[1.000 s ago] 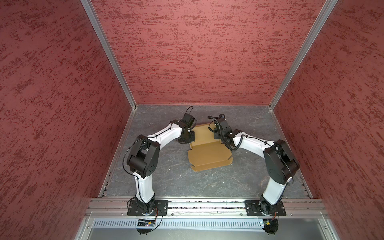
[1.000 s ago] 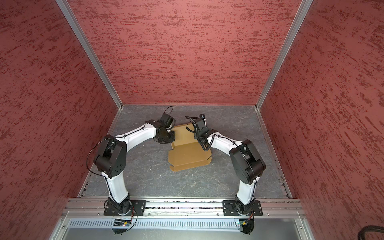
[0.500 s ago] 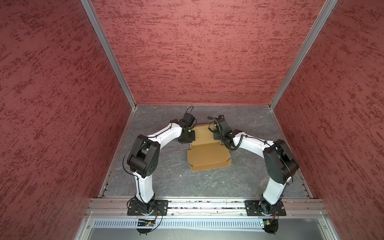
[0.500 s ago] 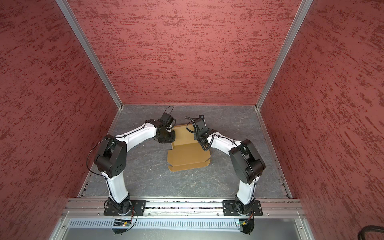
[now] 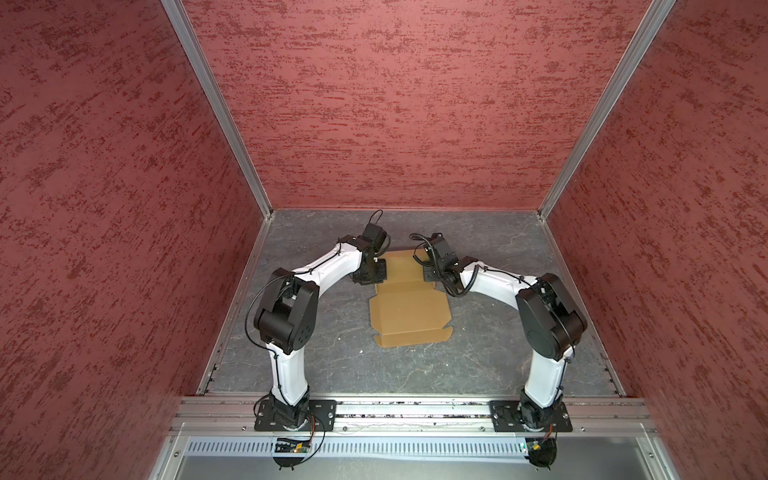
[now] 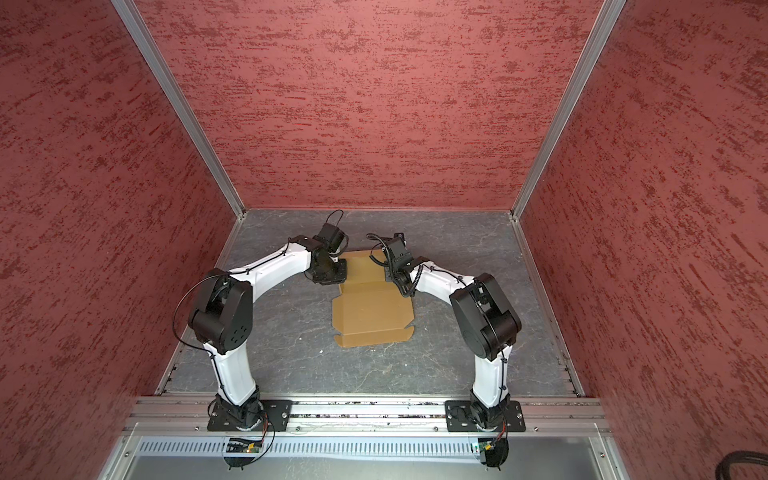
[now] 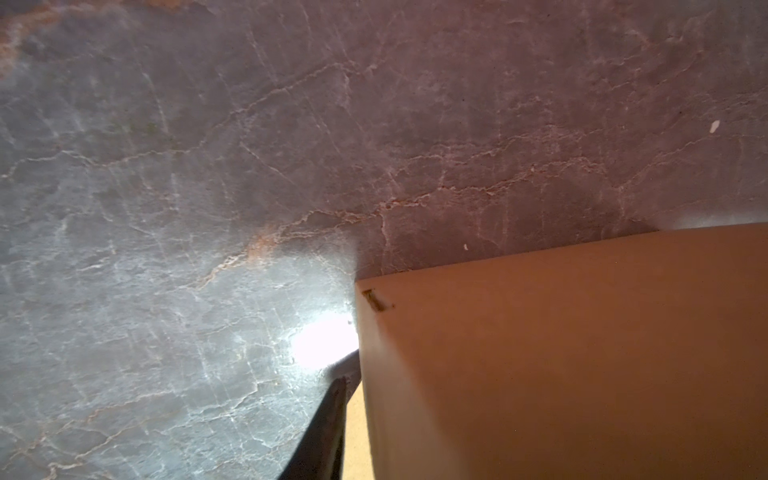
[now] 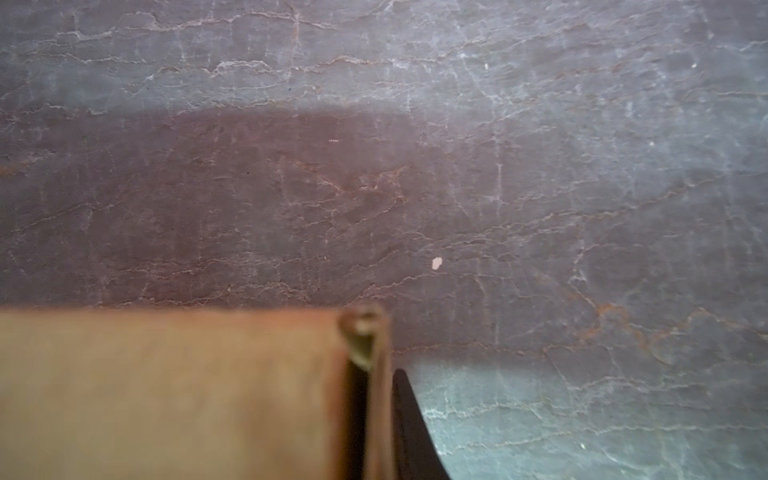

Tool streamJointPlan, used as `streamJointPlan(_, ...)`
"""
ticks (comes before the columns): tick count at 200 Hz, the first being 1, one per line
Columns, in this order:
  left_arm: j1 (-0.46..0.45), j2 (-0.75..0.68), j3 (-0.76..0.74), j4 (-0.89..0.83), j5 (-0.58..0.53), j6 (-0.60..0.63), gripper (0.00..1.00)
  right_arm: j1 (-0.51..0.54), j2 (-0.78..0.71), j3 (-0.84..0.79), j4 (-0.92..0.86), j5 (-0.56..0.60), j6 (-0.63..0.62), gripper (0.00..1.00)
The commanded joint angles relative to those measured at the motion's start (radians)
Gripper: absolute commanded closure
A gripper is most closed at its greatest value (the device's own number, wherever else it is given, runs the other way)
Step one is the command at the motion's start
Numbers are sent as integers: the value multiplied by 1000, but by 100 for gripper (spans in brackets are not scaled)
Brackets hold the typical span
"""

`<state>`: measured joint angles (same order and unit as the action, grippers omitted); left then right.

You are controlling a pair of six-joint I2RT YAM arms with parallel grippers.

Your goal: Fold the paper box

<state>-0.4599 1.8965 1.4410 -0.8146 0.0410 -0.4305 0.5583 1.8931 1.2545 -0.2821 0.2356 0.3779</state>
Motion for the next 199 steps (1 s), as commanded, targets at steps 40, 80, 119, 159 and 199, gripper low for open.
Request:
streamJointPlan(40,-2,30,17,24,-50,27,73,-9,20,26,-24,-36,12,89)
streamJointPlan(80,-6,4,-57,107,-60,18,81,-11,27,35,-26,-45,13,89)
streamJointPlan(119,-4,31,-30,91,-73,26,91,-12,43,55,-40,-58,13,89)
streamJointPlan(159,3,63,16,49,-84,27,98,-17,46,61,-42,-71,10,87)
streamJointPlan(199,12,92,54,16,-83,32,100,-21,46,65,-38,-91,10,81)
